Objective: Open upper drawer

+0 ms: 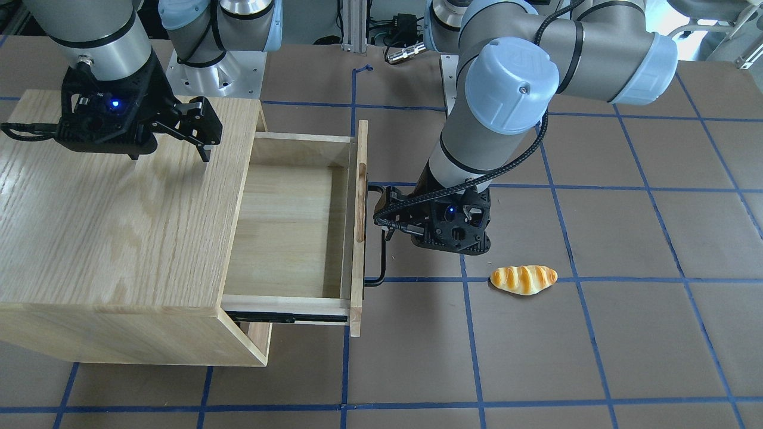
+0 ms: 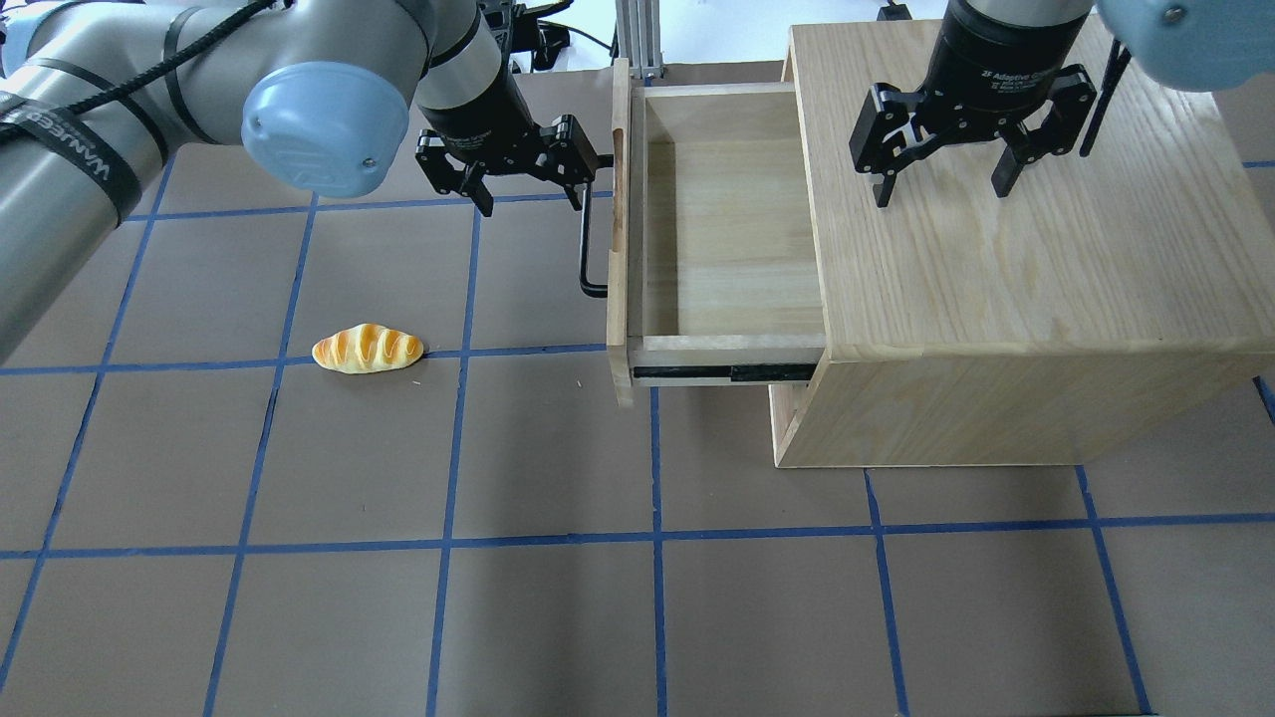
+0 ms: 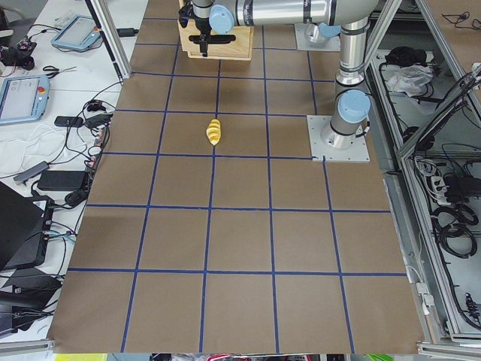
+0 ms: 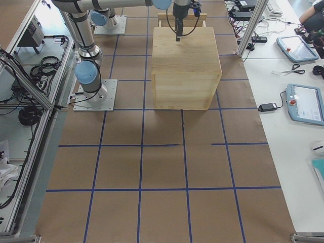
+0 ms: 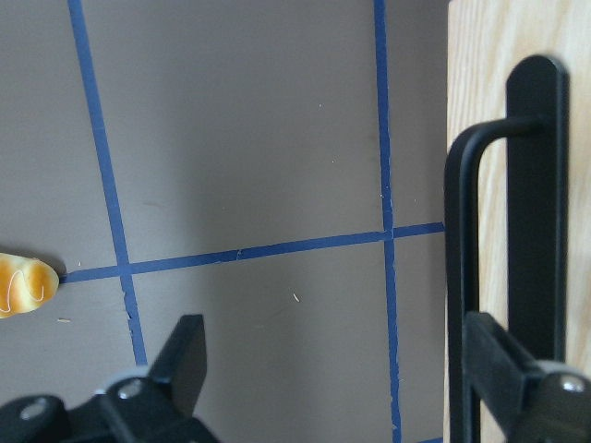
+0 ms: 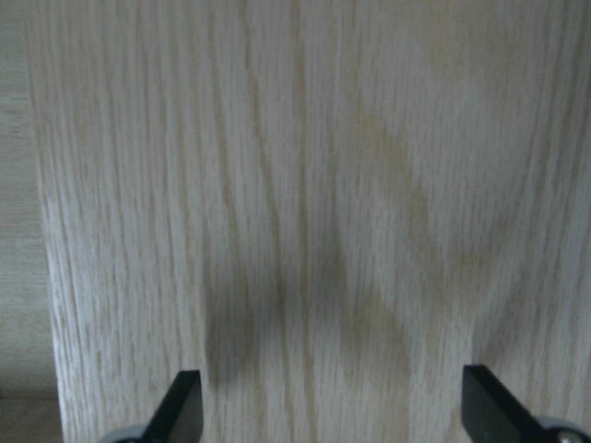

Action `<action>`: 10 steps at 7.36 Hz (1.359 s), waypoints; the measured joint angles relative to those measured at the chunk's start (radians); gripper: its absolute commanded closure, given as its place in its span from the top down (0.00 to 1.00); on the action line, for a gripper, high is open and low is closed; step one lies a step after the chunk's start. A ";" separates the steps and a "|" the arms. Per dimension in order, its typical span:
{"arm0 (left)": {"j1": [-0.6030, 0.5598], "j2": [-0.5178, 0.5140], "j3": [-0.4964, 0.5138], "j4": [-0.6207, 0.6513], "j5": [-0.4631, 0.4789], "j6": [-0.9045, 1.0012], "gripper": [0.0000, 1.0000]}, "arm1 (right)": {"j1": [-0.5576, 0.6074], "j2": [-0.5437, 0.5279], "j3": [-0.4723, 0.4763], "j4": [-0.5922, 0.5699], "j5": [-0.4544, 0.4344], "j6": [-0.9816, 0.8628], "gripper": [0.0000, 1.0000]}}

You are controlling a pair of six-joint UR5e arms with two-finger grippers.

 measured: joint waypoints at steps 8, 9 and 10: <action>0.257 0.132 0.069 -0.251 0.128 0.186 1.00 | 0.000 0.000 0.001 0.000 0.000 0.000 1.00; 0.269 0.153 0.057 -0.269 0.151 0.197 1.00 | 0.000 0.000 0.000 0.000 0.000 0.000 1.00; 0.271 0.175 0.033 -0.277 0.164 0.200 1.00 | 0.000 0.000 0.000 0.000 0.000 0.000 1.00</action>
